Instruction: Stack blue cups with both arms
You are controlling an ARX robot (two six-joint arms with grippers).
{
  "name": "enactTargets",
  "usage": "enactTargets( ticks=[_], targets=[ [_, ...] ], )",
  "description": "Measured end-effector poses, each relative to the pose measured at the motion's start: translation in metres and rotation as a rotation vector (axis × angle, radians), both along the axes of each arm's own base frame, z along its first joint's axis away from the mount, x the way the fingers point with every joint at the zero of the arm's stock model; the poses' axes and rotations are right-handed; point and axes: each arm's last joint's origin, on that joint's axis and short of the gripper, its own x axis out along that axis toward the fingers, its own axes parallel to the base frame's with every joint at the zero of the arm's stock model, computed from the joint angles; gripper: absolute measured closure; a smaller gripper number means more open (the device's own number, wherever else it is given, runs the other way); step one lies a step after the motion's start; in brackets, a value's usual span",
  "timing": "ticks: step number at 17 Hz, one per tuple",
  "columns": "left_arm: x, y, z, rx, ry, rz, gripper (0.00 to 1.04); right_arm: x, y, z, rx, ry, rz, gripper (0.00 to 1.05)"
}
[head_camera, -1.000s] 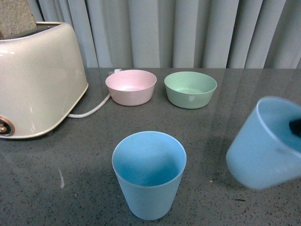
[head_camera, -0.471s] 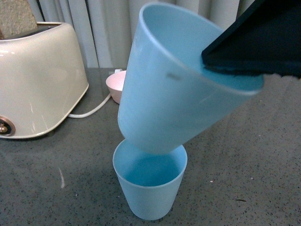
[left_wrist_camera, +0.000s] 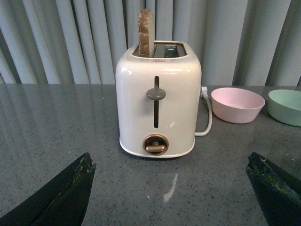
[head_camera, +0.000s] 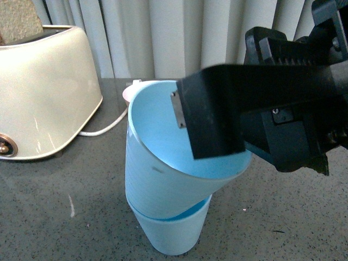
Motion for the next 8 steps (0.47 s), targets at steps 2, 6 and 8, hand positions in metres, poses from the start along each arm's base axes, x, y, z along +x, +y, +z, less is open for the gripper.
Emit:
enactTargets(
  ticks=[2, 6, 8],
  targets=[
    [0.0, 0.0, 0.0, 0.0, 0.0, 0.0, 0.07, 0.0011, 0.0001, -0.0003, 0.0, -0.001, -0.003, 1.03],
    [0.0, 0.0, 0.0002, 0.0, -0.001, 0.0, 0.07, 0.0018, 0.0004, -0.001, -0.003, 0.004, -0.003, 0.83],
    [0.0, 0.0, 0.0, 0.0, 0.0, 0.0, 0.07, 0.0023, 0.0001, -0.0002, 0.0, -0.001, -0.005, 0.65]
  ],
)
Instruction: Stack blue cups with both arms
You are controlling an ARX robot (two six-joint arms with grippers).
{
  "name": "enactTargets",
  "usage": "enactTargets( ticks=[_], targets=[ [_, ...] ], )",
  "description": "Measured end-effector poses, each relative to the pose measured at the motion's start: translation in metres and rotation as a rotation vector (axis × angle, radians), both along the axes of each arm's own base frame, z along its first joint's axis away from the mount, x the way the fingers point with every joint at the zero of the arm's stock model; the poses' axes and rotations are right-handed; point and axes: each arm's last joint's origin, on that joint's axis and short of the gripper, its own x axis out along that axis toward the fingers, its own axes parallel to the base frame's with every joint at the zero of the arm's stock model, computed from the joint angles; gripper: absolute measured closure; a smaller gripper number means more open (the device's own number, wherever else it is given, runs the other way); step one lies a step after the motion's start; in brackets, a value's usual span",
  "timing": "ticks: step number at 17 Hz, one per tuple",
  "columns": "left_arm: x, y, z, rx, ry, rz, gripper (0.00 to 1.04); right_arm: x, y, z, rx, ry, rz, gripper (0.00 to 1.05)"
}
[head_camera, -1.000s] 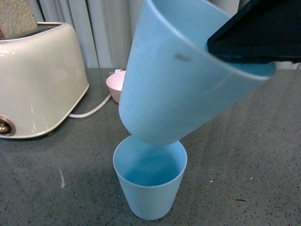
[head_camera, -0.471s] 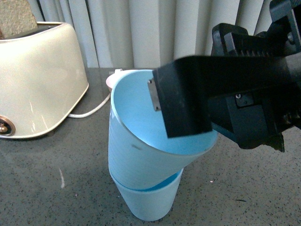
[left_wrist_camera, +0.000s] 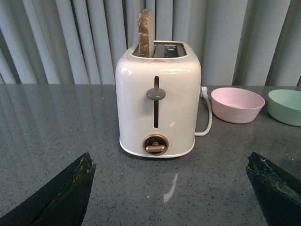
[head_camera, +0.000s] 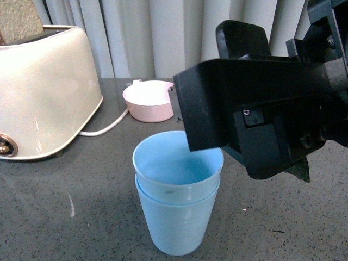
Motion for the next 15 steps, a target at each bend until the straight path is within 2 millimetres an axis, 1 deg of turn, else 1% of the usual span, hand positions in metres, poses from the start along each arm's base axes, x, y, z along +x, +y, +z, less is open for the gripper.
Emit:
enactTargets(
  ticks=[2, 3, 4, 5, 6, 7, 9, 10, 11, 12, 13, 14, 15],
  targets=[
    [0.0, 0.0, 0.0, 0.0, 0.0, 0.0, 0.07, 0.002, -0.005, 0.007, 0.04, -0.029, -0.021, 0.41],
    [0.0, 0.0, 0.0, 0.0, 0.0, 0.0, 0.07, 0.003, -0.01, 0.013, 0.066, -0.051, -0.046, 0.32],
    [0.0, 0.0, 0.0, 0.0, -0.001, 0.0, 0.07, 0.007, -0.018, 0.02, 0.099, -0.076, -0.085, 0.23],
    [0.0, 0.0, 0.0, 0.0, 0.0, 0.0, 0.07, 0.012, -0.031, 0.028, 0.148, -0.105, -0.153, 0.1],
    [0.0, 0.0, 0.0, 0.0, 0.0, 0.0, 0.07, 0.015, -0.042, 0.033, 0.189, -0.124, -0.211, 0.04],
    [0.0, 0.0, 0.0, 0.0, 0.0, 0.0, 0.07, 0.017, -0.058, 0.038, 0.233, -0.153, -0.281, 0.08],
    [0.0, 0.0, 0.0, 0.0, 0.0, 0.0, 0.07, 0.01, -0.086, 0.036, 0.287, -0.193, -0.382, 0.07],
    [0.0, 0.0, 0.0, 0.0, 0.0, 0.0, 0.07, 0.007, -0.093, 0.034, 0.296, -0.204, -0.404, 0.07],
    [0.0, 0.0, 0.0, 0.0, 0.0, 0.0, 0.07, 0.006, -0.095, 0.034, 0.299, -0.215, -0.412, 0.07],
    [0.0, 0.0, 0.0, 0.0, 0.0, 0.0, 0.07, 0.0, -0.101, 0.032, 0.278, -0.383, -0.499, 0.14],
    [0.0, 0.0, 0.0, 0.0, 0.0, 0.0, 0.07, -0.014, -0.117, 0.025, 0.203, -0.536, -0.608, 0.25],
    [0.0, 0.0, 0.0, 0.0, 0.0, 0.0, 0.07, -0.034, -0.136, 0.011, 0.113, -0.616, -0.67, 0.38],
    [0.0, 0.0, 0.0, 0.0, 0.0, 0.0, 0.07, -0.05, -0.149, -0.004, 0.057, -0.623, -0.692, 0.49]
  ],
)
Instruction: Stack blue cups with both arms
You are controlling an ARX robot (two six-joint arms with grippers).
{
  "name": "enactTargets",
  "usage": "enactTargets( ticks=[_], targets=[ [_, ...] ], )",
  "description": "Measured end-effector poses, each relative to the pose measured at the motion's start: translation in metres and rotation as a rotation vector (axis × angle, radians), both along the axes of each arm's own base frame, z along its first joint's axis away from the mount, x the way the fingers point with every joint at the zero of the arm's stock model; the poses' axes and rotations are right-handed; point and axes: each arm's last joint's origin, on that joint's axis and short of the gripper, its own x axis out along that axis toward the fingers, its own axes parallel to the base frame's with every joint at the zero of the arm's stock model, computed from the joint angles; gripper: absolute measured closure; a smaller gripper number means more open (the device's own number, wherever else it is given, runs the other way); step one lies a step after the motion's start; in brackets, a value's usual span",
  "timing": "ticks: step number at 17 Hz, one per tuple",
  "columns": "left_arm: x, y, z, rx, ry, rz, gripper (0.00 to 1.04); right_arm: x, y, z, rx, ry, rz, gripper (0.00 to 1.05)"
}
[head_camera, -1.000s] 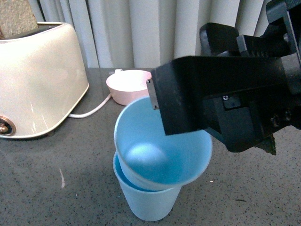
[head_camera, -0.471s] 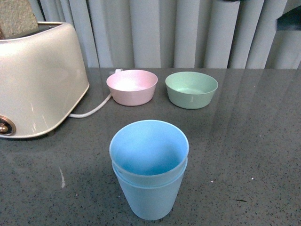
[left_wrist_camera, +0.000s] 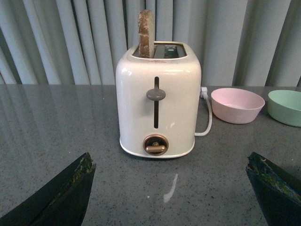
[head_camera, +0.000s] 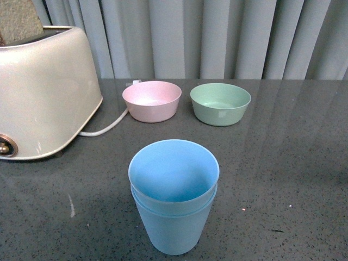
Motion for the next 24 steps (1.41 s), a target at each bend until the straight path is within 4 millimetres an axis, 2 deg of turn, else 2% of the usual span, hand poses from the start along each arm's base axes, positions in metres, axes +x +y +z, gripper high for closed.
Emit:
enactTargets(
  ticks=[1, 3, 4, 5, 15, 18, 20, 21, 24],
  targets=[
    [0.0, 0.0, 0.0, 0.0, 0.0, 0.0, 0.07, -0.016, -0.002, -0.019, -0.025, 0.031, -0.01, 0.61],
    [0.0, 0.0, 0.0, 0.0, 0.0, 0.0, 0.07, -0.039, 0.0, -0.045, -0.046, 0.041, 0.02, 0.84],
    [0.0, 0.0, 0.0, 0.0, 0.0, 0.0, 0.07, -0.048, 0.0, -0.051, -0.052, 0.014, 0.019, 0.96],
    [0.0, 0.0, 0.0, 0.0, 0.0, 0.0, 0.07, -0.05, 0.0, -0.05, -0.06, -0.005, 0.017, 1.03],
    [0.0, 0.0, 0.0, 0.0, 0.0, 0.0, 0.07, -0.065, 0.0, -0.074, -0.064, -0.006, 0.017, 1.03],
    [0.0, 0.0, 0.0, 0.0, 0.0, 0.0, 0.07, -0.068, 0.0, -0.073, -0.064, -0.015, 0.017, 1.03],
    [0.0, 0.0, 0.0, 0.0, 0.0, 0.0, 0.07, -0.077, 0.0, -0.079, -0.064, 0.034, 0.018, 1.03],
    [0.0, 0.0, 0.0, 0.0, 0.001, 0.0, 0.07, -0.08, 0.0, -0.073, -0.065, -0.029, 0.017, 1.03],
    [0.0, 0.0, 0.0, 0.0, 0.0, 0.0, 0.07, -0.079, 0.0, -0.076, -0.064, -0.005, 0.017, 1.03]
  ],
)
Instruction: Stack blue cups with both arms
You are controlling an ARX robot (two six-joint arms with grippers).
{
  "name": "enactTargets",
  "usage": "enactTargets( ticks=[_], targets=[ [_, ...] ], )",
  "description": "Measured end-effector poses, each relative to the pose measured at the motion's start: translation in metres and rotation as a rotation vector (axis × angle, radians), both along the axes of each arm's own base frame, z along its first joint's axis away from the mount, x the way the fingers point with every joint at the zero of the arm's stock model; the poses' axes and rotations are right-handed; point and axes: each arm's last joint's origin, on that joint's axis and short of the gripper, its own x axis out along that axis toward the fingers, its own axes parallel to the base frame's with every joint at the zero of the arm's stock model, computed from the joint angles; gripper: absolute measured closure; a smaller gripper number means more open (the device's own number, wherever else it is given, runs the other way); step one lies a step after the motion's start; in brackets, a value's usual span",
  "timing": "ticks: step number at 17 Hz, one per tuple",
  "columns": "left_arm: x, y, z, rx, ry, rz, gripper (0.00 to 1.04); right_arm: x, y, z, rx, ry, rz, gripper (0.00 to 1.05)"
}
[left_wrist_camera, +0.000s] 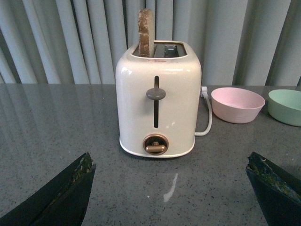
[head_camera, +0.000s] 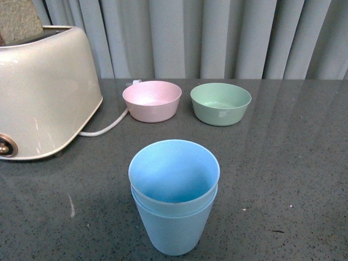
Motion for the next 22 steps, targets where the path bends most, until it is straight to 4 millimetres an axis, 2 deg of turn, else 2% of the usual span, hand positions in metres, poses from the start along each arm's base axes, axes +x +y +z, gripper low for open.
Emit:
enactTargets(
  ticks=[1, 6, 7, 8, 9, 11, 22],
  targets=[
    [0.0, 0.0, 0.0002, 0.0, -0.001, 0.0, 0.07, 0.0, 0.0, 0.0, 0.0, 0.001, 0.0, 0.99],
    [0.0, 0.0, 0.0, 0.0, 0.0, 0.0, 0.07, 0.0, 0.0, -0.0001, 0.0, 0.001, 0.0, 0.42],
    [0.0, 0.0, 0.0, 0.0, 0.0, 0.0, 0.07, 0.0, 0.0, -0.0001, 0.0, 0.001, 0.0, 0.29],
    [0.0, 0.0, 0.0, 0.0, 0.0, 0.0, 0.07, 0.0, 0.0, 0.0, 0.0, 0.001, 0.0, 0.11],
    [0.0, 0.0, 0.0, 0.0, 0.0, 0.0, 0.07, 0.0, 0.0, -0.0001, 0.0, 0.001, 0.0, 0.05],
    [0.0, 0.0, 0.0, 0.0, 0.0, 0.0, 0.07, 0.0, 0.0, -0.0001, 0.0, 0.001, 0.0, 0.08],
    [0.0, 0.0, 0.0, 0.0, 0.0, 0.0, 0.07, 0.0, 0.0, -0.0001, 0.0, 0.001, 0.0, 0.07]
  ],
)
